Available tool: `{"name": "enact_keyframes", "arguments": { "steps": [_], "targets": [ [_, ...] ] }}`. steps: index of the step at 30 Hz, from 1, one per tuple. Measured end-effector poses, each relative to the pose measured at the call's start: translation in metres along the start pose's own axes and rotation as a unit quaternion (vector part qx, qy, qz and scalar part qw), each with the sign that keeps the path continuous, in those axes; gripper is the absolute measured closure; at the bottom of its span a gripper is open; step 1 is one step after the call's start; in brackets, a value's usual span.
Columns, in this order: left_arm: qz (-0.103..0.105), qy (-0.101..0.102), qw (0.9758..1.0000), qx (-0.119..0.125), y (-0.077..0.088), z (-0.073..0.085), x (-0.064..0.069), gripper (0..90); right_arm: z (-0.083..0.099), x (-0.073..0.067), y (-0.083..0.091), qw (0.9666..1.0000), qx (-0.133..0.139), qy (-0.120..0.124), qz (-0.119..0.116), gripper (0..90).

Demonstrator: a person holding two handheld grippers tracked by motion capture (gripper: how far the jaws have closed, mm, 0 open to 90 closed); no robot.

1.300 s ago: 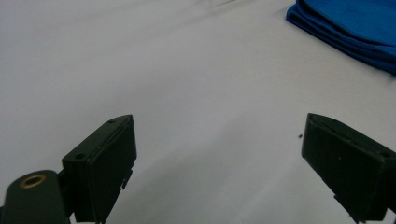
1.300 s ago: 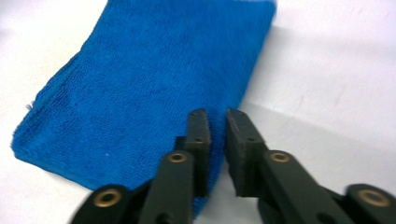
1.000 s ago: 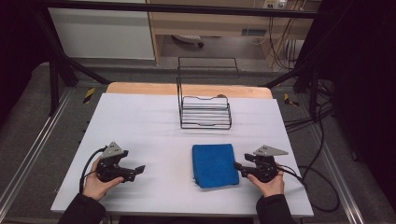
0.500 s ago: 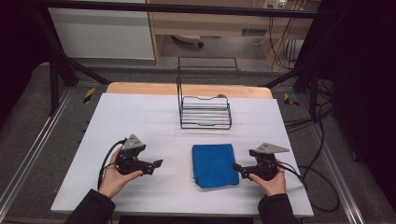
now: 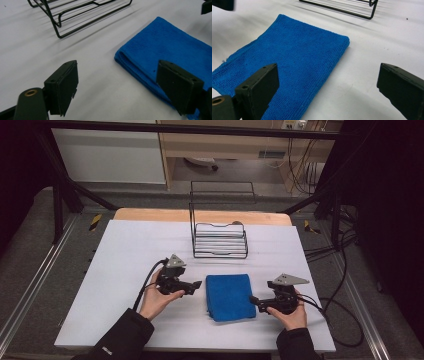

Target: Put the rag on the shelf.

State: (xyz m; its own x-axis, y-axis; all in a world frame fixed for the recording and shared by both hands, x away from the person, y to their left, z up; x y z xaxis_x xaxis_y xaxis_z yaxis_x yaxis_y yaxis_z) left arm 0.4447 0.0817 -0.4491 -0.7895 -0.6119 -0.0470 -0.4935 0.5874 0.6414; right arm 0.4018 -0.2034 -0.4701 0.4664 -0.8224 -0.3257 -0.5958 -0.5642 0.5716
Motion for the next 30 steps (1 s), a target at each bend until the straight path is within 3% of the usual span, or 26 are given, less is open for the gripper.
{"name": "enact_keyframes", "arguments": {
  "steps": [6, 10, 14, 21, 30],
  "targets": [
    [-0.005, 0.019, 0.9996, -0.021, -0.03, -0.01, 0.0, 27.2, 0.001, -0.001, 0.0, 1.0, -0.002, -0.001, -0.001, 5.1],
    [-0.012, 0.018, 0.9993, -0.032, -0.044, -0.013, -0.001, 36.2, 0.001, 0.0, -0.001, 1.0, -0.004, 0.0, 0.0, 5.7],
    [-0.003, 0.021, 0.9988, -0.044, -0.056, -0.014, -0.001, 46.3, 0.0, -0.001, -0.001, 1.0, -0.003, -0.004, -0.001, 6.5],
    [0.016, 0.02, 0.9978, -0.06, -0.068, -0.01, 0.002, 62.6, 0.0, 0.0, -0.001, 0.9999, -0.006, -0.009, -0.003, 7.5],
    [0.022, 0.013, 0.9978, -0.061, -0.072, -0.01, 0.006, 68.2, -0.001, 0.0, -0.002, 0.9999, -0.005, -0.012, -0.004, 8.1]
  ]
}}
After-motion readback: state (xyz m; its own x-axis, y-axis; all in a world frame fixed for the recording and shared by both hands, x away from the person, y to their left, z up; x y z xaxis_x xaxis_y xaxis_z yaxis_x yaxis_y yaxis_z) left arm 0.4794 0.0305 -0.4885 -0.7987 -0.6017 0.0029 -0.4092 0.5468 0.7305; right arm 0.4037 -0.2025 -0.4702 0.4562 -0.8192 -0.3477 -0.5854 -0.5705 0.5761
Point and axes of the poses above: each handheld gripper's, and its own axes: y roughly backward along the jaws, z roughly out of its underside, x roughly to its right, the point moved 6 cm from there along -y, roughly forward along the jaws, and after that the axes turned 13 degrees about -y, right-handed, at the moved point
